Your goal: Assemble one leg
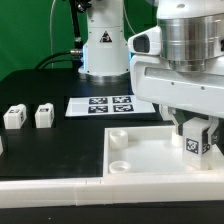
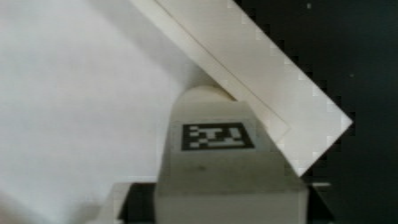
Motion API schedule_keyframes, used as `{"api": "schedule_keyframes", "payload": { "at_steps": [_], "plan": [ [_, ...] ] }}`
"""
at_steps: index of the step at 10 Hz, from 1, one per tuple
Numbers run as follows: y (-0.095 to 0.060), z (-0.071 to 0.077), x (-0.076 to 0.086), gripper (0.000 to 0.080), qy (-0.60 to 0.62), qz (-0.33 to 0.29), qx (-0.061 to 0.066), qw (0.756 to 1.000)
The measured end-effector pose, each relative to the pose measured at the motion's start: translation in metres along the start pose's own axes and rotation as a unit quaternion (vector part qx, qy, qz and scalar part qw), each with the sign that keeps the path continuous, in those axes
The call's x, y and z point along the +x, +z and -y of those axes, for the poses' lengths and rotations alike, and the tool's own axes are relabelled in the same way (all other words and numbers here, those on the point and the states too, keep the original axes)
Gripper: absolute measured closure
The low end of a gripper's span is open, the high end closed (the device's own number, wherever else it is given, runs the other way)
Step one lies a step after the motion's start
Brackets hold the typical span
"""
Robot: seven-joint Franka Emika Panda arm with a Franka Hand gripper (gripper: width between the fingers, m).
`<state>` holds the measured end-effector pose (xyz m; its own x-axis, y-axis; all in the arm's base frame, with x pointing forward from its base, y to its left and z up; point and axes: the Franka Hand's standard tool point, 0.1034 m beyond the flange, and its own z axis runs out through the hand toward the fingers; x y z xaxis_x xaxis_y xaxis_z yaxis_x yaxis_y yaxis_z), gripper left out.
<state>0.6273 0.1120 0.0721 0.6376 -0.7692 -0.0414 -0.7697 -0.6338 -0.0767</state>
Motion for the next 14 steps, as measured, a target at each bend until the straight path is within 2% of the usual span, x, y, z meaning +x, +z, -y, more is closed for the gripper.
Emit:
{"api": "schedule_keyframes", "payload": {
  "at_steps": [4, 6, 9, 11, 12, 14],
  "plan": [
    [0.0006, -0.0016, 0.0012, 0.0506, 0.212, 0.007, 0.003, 0.977],
    [0.0014, -0.0004, -0.0022, 0.0506, 0.329, 0.008, 0.003, 0.944],
    [0.0019, 0.0, -0.0034, 0.0506, 0.352, 0.008, 0.002, 0.936],
    [0.0026, -0.0001, -0.0038, 0.0256, 0.318, 0.008, 0.002, 0.948],
    [0.0028, 0.0001, -0.0043, 0.0183, 0.318, 0.008, 0.002, 0.948],
    [0.0036, -0.0005, -0.0044, 0.0156, 0.212, 0.008, 0.002, 0.977]
  ]
}}
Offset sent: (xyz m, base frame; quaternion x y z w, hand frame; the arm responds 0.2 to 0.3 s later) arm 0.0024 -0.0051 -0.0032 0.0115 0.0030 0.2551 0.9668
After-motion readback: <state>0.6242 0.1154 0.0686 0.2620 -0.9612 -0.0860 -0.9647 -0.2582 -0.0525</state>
